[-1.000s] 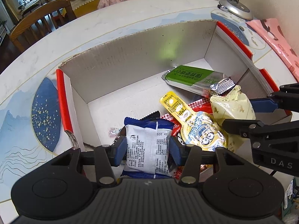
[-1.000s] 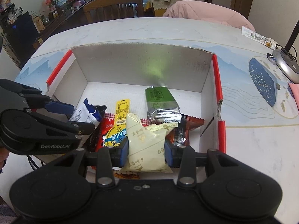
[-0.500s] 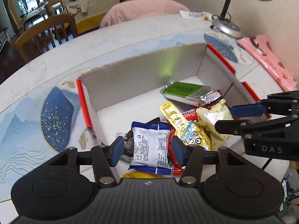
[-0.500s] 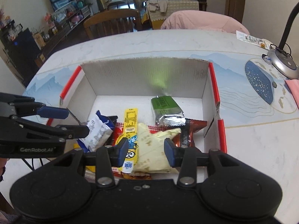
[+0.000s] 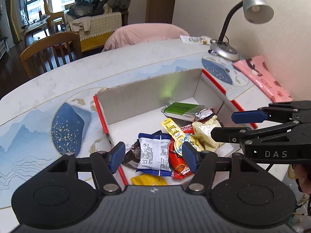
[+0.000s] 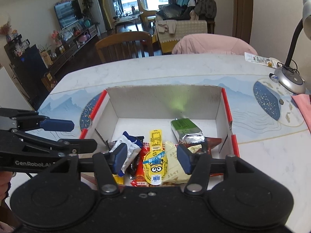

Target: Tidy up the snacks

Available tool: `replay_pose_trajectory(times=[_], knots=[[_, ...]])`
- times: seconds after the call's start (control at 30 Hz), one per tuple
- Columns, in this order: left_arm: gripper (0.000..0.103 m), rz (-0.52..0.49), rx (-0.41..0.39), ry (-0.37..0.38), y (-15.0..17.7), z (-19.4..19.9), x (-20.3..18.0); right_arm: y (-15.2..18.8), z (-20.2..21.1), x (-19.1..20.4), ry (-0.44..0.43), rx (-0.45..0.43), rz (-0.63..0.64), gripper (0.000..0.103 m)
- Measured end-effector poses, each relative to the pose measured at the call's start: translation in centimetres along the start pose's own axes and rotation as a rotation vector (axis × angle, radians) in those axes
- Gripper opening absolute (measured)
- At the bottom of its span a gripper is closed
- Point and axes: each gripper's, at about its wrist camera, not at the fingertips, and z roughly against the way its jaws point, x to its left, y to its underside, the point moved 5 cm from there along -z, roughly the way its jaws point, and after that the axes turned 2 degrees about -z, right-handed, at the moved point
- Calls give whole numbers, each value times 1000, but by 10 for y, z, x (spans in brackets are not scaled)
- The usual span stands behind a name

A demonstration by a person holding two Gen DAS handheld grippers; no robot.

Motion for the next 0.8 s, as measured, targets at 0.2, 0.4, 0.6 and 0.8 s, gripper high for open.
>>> replay_pose_trajectory(times=[0.2,0.4,0.6,0.8], knots=[[64,27,-50,-1,3,23,10,2,11,6,-16,-25,-26,56],[70,35,-116,-1,7,48,16,1,26,18,-29,-79,-20,57],[78,30,-173,5,13,68,17,4,36,28,-12,-101,-36,57],[79,54,-195,21,21,79,22,8,42,29,4,-138,-45,57]])
